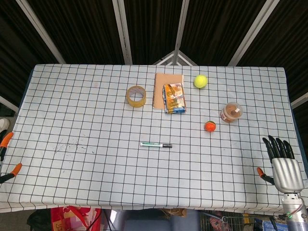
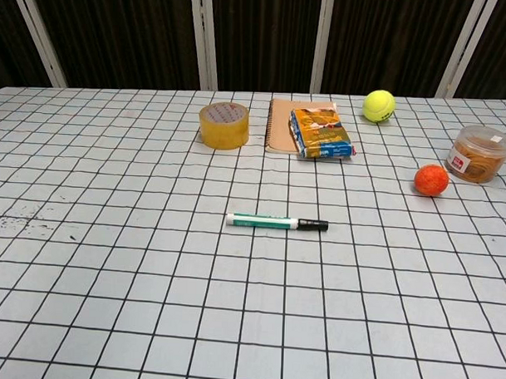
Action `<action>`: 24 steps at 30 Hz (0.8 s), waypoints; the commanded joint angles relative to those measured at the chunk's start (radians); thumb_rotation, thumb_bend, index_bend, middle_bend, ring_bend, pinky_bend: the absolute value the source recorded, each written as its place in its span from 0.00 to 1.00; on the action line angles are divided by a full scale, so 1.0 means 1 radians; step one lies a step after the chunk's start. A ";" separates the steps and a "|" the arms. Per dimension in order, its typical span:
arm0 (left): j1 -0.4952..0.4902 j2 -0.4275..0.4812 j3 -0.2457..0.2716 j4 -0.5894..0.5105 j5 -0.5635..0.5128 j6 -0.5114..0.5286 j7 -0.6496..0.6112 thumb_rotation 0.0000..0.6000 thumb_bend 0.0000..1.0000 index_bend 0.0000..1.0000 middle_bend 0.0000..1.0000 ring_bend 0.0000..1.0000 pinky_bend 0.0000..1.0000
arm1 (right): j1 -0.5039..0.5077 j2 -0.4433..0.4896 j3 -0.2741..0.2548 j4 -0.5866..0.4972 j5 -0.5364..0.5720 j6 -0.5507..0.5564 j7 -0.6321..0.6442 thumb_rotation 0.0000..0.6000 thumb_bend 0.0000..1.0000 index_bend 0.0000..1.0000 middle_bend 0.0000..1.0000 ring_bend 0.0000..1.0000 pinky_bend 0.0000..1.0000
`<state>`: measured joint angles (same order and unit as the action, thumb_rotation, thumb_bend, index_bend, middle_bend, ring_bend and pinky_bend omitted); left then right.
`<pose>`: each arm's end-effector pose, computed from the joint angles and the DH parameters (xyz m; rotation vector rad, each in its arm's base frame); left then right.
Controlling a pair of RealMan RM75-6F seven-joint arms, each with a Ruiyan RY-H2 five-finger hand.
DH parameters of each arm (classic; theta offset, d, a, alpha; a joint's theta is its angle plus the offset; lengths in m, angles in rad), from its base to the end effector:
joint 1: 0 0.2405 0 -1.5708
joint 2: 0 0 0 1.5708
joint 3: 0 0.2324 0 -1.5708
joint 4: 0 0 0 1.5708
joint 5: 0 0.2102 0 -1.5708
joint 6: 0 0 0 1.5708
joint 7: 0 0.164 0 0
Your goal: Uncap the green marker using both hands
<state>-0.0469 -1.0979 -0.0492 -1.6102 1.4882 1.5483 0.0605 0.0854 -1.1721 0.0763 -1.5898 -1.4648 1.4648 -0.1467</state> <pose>-0.2968 0.1879 0.1653 -1.3433 -0.8206 -0.8478 -0.2931 -0.2048 0.1378 1.3895 -0.8300 0.8072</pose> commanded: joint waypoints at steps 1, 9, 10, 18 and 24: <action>0.000 -0.005 0.003 0.002 0.003 -0.002 0.005 1.00 0.37 0.02 0.00 0.00 0.00 | 0.001 -0.004 -0.003 0.003 -0.004 -0.001 -0.003 1.00 0.25 0.08 0.07 0.03 0.06; -0.017 -0.032 -0.001 0.024 0.005 -0.024 0.010 1.00 0.37 0.02 0.00 0.00 0.00 | -0.006 0.001 -0.001 0.003 0.002 0.011 -0.004 1.00 0.25 0.08 0.07 0.03 0.06; -0.020 -0.033 -0.003 0.024 0.004 -0.027 0.013 1.00 0.37 0.02 0.00 0.00 0.00 | -0.007 0.003 0.000 0.002 0.005 0.010 -0.003 1.00 0.25 0.08 0.07 0.03 0.06; -0.025 -0.042 0.002 0.018 0.006 -0.038 0.034 1.00 0.37 0.03 0.00 0.00 0.00 | -0.008 0.011 -0.006 0.001 -0.004 0.009 -0.002 1.00 0.25 0.08 0.07 0.03 0.06; -0.055 -0.034 -0.025 0.004 -0.019 -0.071 0.060 1.00 0.37 0.06 0.00 0.00 0.00 | 0.001 0.012 0.001 -0.009 0.004 -0.003 -0.007 1.00 0.25 0.08 0.07 0.03 0.06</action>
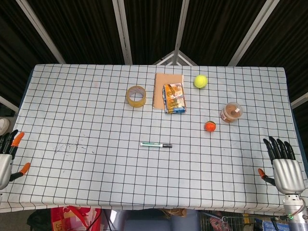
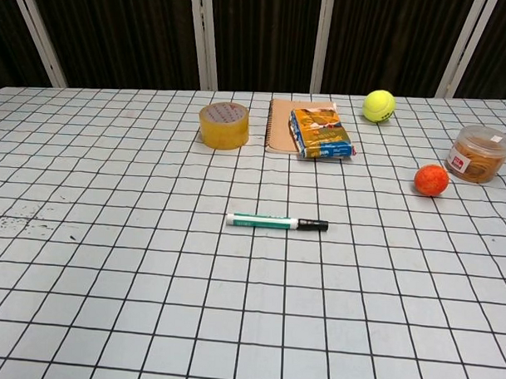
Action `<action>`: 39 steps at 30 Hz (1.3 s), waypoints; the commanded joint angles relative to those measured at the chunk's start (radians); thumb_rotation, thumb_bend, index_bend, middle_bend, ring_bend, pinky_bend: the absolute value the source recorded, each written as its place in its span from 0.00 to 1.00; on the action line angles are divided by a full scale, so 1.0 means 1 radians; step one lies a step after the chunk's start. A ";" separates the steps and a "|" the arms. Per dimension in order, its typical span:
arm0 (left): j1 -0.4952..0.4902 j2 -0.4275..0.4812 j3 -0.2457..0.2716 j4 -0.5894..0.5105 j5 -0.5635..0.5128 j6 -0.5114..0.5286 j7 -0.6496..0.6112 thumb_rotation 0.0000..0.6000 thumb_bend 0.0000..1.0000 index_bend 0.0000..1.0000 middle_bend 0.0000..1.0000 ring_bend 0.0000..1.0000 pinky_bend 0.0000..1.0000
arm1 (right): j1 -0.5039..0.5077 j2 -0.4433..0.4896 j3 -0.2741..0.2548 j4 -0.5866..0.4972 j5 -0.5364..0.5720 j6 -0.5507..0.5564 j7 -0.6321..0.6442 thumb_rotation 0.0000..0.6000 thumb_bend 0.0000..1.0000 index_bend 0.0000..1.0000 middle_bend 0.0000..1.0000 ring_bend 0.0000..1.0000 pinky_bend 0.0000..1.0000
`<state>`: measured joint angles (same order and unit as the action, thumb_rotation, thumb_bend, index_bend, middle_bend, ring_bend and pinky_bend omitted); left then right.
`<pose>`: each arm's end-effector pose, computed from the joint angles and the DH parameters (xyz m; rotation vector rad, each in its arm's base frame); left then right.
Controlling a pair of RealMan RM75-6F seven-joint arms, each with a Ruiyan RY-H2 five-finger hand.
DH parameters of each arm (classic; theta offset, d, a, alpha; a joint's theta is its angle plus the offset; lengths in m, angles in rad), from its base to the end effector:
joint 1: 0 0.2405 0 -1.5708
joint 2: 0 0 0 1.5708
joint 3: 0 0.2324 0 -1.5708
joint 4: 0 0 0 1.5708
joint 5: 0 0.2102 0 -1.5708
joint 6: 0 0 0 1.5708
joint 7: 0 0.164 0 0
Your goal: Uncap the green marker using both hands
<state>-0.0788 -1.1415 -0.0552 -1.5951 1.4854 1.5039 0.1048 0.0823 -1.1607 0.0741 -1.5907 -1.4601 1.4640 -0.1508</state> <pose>-0.2927 0.1987 0.1479 -1.3854 -0.8211 -0.8352 -0.2956 -0.2035 0.1410 1.3896 -0.8246 0.7898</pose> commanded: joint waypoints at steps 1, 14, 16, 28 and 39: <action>-0.045 0.021 -0.033 -0.023 -0.040 -0.062 0.034 1.00 0.37 0.07 0.00 0.00 0.00 | 0.006 0.001 0.002 -0.012 -0.004 -0.004 -0.010 1.00 0.25 0.08 0.07 0.03 0.06; -0.313 0.128 -0.213 -0.100 -0.495 -0.384 0.369 1.00 0.38 0.08 0.00 0.00 0.00 | 0.017 -0.006 0.001 -0.044 0.004 -0.018 -0.078 1.00 0.25 0.08 0.07 0.03 0.06; -0.346 0.094 -0.247 -0.042 -0.525 -0.382 0.348 1.00 0.38 0.08 0.00 0.00 0.00 | 0.021 -0.016 0.000 -0.042 0.008 -0.026 -0.087 1.00 0.25 0.08 0.07 0.03 0.06; -0.510 -0.115 -0.326 0.309 -0.674 -0.467 0.309 1.00 0.38 0.10 0.00 0.00 0.00 | 0.047 -0.051 0.010 -0.046 0.053 -0.069 -0.160 1.00 0.25 0.08 0.07 0.03 0.06; -0.682 -0.271 -0.321 0.461 -0.644 -0.502 0.402 1.00 0.38 0.10 0.00 0.00 0.00 | 0.059 -0.087 0.011 -0.020 0.104 -0.102 -0.195 1.00 0.25 0.08 0.07 0.03 0.06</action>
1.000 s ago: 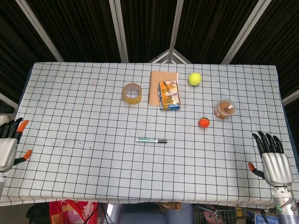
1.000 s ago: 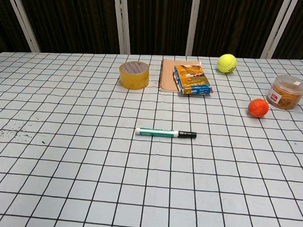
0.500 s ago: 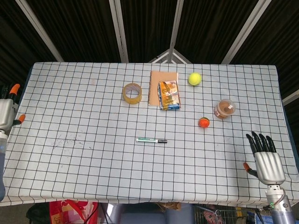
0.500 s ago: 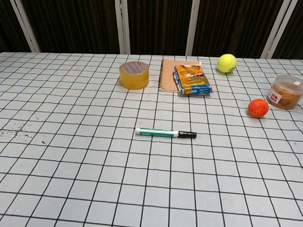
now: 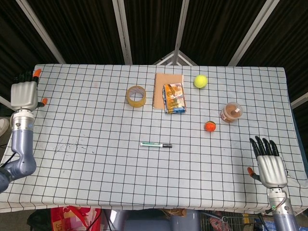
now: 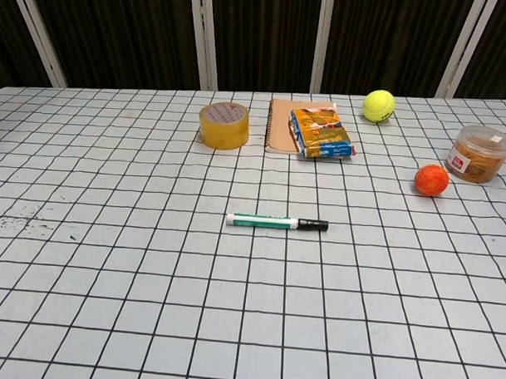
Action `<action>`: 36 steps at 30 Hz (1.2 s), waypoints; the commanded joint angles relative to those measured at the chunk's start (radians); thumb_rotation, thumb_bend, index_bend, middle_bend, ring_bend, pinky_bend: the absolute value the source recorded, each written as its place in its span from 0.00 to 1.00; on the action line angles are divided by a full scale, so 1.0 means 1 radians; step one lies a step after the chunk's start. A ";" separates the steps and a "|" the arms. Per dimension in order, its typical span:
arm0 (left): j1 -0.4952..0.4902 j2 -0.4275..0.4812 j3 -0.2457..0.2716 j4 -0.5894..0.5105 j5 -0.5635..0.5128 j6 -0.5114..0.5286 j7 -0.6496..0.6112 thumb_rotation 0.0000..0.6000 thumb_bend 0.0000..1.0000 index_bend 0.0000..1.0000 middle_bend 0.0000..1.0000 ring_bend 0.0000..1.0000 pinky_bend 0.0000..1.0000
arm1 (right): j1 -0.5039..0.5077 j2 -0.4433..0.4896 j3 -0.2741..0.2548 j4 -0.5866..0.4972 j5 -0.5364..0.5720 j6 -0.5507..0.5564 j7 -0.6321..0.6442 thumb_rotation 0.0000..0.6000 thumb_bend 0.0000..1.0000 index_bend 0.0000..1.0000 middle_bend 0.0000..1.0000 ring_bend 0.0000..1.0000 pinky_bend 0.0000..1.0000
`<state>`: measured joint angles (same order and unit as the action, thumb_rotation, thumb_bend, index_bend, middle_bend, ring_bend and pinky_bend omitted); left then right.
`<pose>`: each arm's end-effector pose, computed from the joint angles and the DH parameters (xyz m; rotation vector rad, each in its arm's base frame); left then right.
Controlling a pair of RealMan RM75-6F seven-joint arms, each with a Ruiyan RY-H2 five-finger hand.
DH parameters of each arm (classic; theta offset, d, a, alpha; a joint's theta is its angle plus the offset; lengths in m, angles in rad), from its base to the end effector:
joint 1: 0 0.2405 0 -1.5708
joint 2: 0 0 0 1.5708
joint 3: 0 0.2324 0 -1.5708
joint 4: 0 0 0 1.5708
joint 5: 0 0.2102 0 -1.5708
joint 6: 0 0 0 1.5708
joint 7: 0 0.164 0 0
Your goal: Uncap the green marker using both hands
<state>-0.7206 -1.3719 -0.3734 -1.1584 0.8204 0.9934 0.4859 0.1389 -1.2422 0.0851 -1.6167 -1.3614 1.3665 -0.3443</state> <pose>-0.2314 0.4428 0.1467 -1.2913 -0.7370 -0.6650 -0.2878 -0.2193 0.1045 1.4460 -0.8432 0.6697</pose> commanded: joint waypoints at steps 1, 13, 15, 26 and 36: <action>-0.056 -0.058 -0.005 0.033 0.030 0.011 0.022 1.00 0.38 0.10 0.00 0.00 0.00 | 0.004 -0.009 0.000 0.011 0.008 -0.008 -0.001 1.00 0.25 0.08 0.07 0.03 0.06; -0.182 -0.147 -0.028 -0.070 0.015 0.028 0.128 1.00 0.38 0.21 0.00 0.00 0.00 | 0.008 -0.015 0.000 0.030 0.008 -0.008 0.020 1.00 0.25 0.08 0.07 0.03 0.06; -0.189 -0.154 -0.035 -0.100 -0.009 0.027 0.135 1.00 0.38 0.20 0.00 0.00 0.00 | 0.007 -0.018 -0.003 0.034 0.007 -0.009 0.026 1.00 0.25 0.08 0.07 0.03 0.06; -0.279 -0.238 -0.108 -0.201 -0.207 0.017 0.129 1.00 0.37 0.21 0.00 0.00 0.00 | 0.001 -0.038 -0.011 0.066 0.014 -0.015 0.059 1.00 0.25 0.08 0.07 0.03 0.06; -0.373 -0.331 -0.080 -0.144 -0.225 -0.012 0.155 1.00 0.38 0.28 0.00 0.00 0.00 | 0.004 -0.036 -0.009 0.075 0.022 -0.022 0.064 1.00 0.25 0.08 0.07 0.03 0.05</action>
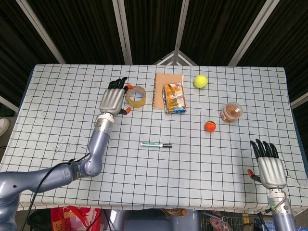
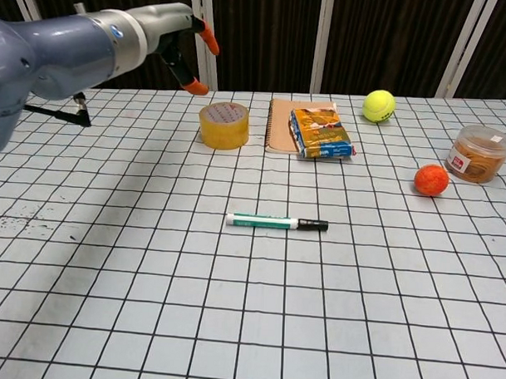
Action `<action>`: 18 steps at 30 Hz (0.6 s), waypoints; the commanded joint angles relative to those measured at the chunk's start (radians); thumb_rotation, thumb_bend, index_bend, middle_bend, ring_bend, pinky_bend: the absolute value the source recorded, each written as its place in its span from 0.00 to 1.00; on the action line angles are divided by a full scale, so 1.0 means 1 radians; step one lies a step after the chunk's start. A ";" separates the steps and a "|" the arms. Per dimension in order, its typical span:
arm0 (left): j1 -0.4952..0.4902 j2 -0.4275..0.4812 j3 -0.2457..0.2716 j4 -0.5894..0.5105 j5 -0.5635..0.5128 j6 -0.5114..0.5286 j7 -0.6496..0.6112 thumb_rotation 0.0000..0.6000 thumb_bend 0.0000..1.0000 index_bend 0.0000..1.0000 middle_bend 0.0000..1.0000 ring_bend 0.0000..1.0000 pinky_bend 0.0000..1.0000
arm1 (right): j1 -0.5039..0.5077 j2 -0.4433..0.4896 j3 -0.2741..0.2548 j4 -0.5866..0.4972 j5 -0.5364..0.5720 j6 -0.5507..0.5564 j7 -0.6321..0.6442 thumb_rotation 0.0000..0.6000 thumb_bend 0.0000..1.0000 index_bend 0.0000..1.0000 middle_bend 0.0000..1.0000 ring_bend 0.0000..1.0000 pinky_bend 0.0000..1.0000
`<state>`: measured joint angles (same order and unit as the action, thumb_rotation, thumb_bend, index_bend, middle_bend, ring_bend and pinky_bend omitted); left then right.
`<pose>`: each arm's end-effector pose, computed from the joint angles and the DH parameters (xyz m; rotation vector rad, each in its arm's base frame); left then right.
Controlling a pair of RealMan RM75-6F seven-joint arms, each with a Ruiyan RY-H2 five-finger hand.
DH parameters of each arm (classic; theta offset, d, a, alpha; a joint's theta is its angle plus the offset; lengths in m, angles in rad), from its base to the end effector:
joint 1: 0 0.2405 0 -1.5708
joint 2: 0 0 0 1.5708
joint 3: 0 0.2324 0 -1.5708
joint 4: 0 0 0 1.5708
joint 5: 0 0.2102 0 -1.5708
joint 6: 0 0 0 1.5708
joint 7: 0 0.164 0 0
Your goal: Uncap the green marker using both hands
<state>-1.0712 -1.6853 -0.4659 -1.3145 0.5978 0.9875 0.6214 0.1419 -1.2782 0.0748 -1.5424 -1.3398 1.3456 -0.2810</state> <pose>-0.0243 0.4339 -0.0054 -1.5932 -1.0110 -0.9922 -0.3037 -0.2187 0.0967 1.4296 -0.8939 0.6608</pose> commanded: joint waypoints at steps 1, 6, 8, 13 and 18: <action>-0.032 -0.024 0.020 0.015 -0.011 -0.012 0.035 1.00 0.38 0.30 0.00 0.00 0.00 | 0.002 -0.001 0.002 0.001 0.001 -0.001 0.002 1.00 0.25 0.08 0.07 0.03 0.05; -0.072 -0.039 0.039 0.006 -0.103 -0.067 0.091 1.00 0.38 0.35 0.00 0.00 0.00 | -0.001 -0.006 -0.004 0.009 0.002 -0.003 0.006 1.00 0.25 0.08 0.07 0.03 0.05; -0.088 -0.041 0.044 -0.001 -0.158 -0.096 0.111 1.00 0.38 0.36 0.00 0.00 0.00 | -0.004 -0.008 -0.006 0.013 0.004 -0.002 0.008 1.00 0.25 0.08 0.07 0.03 0.05; -0.152 -0.020 0.051 -0.048 -0.361 -0.134 0.200 1.00 0.38 0.36 0.00 0.00 0.00 | -0.012 -0.006 -0.007 0.021 0.007 0.005 0.019 1.00 0.25 0.08 0.07 0.03 0.05; -0.219 0.018 0.064 -0.107 -0.547 -0.122 0.283 1.00 0.38 0.36 0.00 0.00 0.00 | -0.017 -0.004 -0.010 0.031 0.005 0.008 0.031 1.00 0.25 0.08 0.07 0.03 0.05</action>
<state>-1.2391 -1.6934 -0.4138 -1.3778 0.1504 0.8683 0.8423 0.1257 -1.2825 0.0651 -1.5129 -1.3353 1.3535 -0.2513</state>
